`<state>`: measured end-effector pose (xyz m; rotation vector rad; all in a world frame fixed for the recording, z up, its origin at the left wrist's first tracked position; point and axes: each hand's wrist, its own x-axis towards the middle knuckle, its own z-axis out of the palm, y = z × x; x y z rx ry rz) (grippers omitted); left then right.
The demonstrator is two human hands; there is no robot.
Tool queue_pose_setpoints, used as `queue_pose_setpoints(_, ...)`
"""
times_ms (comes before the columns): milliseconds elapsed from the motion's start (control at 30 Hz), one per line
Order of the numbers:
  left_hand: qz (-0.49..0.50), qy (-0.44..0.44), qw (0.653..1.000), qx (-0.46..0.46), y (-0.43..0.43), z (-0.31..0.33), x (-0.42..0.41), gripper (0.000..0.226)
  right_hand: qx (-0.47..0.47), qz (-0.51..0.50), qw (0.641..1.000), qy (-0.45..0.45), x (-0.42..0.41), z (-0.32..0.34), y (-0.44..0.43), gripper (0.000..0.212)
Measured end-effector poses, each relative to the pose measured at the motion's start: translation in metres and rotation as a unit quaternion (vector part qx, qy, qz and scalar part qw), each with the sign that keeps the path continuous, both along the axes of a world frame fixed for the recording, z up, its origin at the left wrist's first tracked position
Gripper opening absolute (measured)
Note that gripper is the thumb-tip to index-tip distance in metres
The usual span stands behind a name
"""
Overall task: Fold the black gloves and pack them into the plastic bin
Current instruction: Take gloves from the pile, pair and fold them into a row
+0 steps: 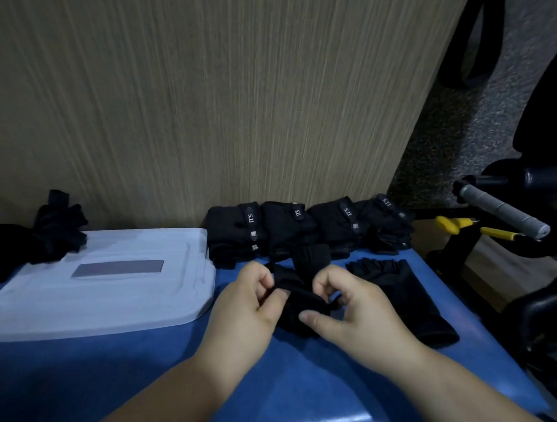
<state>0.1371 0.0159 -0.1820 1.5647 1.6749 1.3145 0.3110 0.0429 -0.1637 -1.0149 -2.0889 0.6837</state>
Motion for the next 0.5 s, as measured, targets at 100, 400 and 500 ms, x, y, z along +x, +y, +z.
queue_pose_setpoints(100, -0.009, 0.023, 1.000, -0.003, -0.0012, 0.0005, 0.0037, 0.022, 0.009, -0.035, 0.999, 0.013, 0.0002, -0.0020, 0.0010, 0.031)
queue_pose_setpoints(400, 0.011, 0.029, 0.999, -0.013, -0.0020, 0.0005, 0.0039, 0.022, -0.040, -0.102, 0.994, -0.024, -0.0071, -0.0016, 0.0040, 0.027)
queue_pose_setpoints(500, 0.035, 0.022, 0.999, -0.035, -0.0006, 0.0003, -0.0021, 0.021, -0.149, 0.001, 0.988, 0.032, -0.0051, 0.0048, 0.0032, 0.025)
